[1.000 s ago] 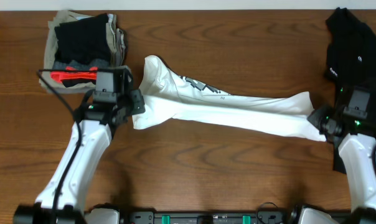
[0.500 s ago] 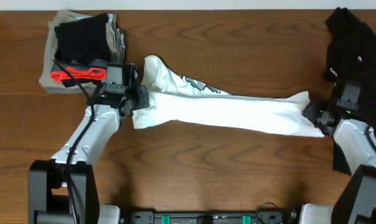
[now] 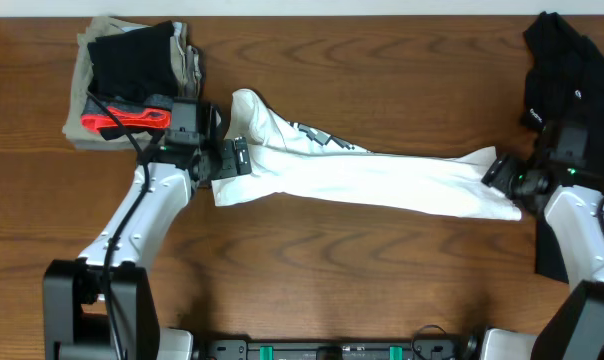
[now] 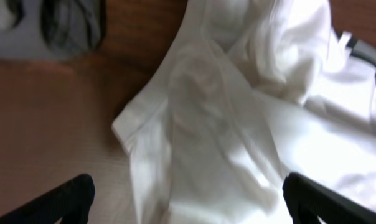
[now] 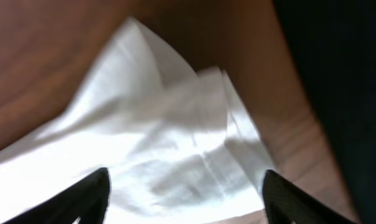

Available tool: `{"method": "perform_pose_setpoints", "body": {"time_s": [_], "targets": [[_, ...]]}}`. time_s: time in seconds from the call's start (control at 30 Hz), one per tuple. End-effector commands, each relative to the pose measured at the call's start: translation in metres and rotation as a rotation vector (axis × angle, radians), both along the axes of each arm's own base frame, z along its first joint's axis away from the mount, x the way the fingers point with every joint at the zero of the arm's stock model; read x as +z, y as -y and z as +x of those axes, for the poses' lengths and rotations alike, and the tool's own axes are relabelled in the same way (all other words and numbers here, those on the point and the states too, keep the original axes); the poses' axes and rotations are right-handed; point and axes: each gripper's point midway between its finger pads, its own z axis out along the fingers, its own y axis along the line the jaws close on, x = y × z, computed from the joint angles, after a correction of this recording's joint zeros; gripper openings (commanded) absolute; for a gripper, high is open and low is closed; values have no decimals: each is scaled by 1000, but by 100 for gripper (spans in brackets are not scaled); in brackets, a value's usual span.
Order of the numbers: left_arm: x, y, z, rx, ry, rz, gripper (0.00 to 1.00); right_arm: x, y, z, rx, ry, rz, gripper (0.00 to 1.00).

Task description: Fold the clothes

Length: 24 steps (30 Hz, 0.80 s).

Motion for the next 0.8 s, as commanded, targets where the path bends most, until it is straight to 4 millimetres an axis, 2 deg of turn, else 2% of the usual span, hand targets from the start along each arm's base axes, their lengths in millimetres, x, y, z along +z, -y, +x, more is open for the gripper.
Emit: {"method": "perform_pose_setpoints", "body": {"time_s": [0.0,0.17,0.27,0.77], "targets": [[42,-6,13,-19,81,45,98,14,5,6,145,18,-79,71],[44,-22,6,13,54,120,98,-10,5,-2,220,-57,-100,66],[42,-23,3,-3,37,135,98,-25,4,-6,246,-104,-91,65],[41,-23,1,-10,29,139,98,-77,7,5,293,-165,-78,74]]}}
